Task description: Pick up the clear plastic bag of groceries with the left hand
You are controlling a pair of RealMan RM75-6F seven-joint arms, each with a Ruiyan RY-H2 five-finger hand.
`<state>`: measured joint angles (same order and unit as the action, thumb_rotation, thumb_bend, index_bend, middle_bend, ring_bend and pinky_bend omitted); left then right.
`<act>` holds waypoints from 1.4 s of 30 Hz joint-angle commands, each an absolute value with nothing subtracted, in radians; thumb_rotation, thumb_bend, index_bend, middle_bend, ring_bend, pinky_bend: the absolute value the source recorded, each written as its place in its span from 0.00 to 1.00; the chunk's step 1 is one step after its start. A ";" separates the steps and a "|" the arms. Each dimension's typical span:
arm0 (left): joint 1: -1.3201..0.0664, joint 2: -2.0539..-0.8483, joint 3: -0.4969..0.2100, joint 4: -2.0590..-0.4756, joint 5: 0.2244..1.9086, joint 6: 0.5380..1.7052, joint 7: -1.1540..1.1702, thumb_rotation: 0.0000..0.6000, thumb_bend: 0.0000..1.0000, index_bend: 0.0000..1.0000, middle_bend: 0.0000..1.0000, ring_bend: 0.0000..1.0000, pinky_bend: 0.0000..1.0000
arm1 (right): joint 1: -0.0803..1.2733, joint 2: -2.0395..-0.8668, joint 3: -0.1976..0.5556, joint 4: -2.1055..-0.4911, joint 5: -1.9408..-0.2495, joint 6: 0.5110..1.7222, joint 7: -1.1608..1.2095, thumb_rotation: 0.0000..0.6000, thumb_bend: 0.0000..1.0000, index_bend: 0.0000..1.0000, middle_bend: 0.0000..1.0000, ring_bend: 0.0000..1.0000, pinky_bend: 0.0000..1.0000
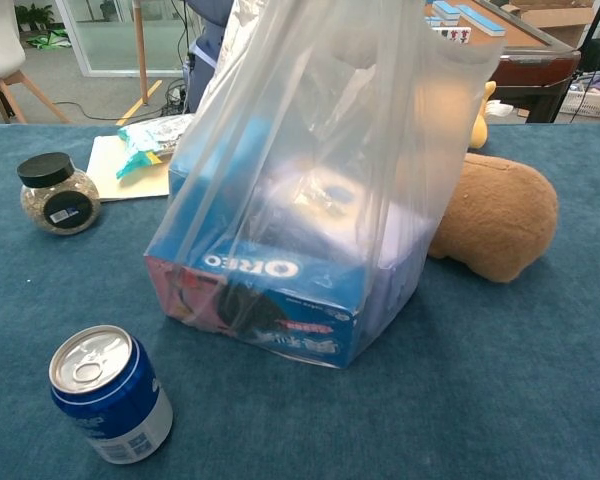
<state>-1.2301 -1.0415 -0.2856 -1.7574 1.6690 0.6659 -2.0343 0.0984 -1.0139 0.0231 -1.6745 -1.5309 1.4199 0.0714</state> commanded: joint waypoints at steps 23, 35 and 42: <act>-1.248 -0.851 -0.298 -1.894 1.336 0.498 -1.812 1.00 0.40 0.50 0.66 0.85 1.00 | 0.107 -1.016 0.031 -1.682 -1.529 1.412 0.063 1.00 0.32 0.17 0.23 0.07 0.10; -1.154 -0.782 -0.409 -1.950 1.195 0.503 -1.689 1.00 0.54 0.58 0.78 0.94 1.00 | 0.100 -1.013 0.030 -1.689 -1.531 1.425 0.058 1.00 0.32 0.17 0.23 0.07 0.10; -1.057 -0.715 -0.495 -1.978 1.164 0.560 -1.673 1.00 0.55 0.58 0.80 0.95 1.00 | 0.095 -1.011 0.027 -1.692 -1.535 1.432 0.057 1.00 0.32 0.17 0.23 0.07 0.10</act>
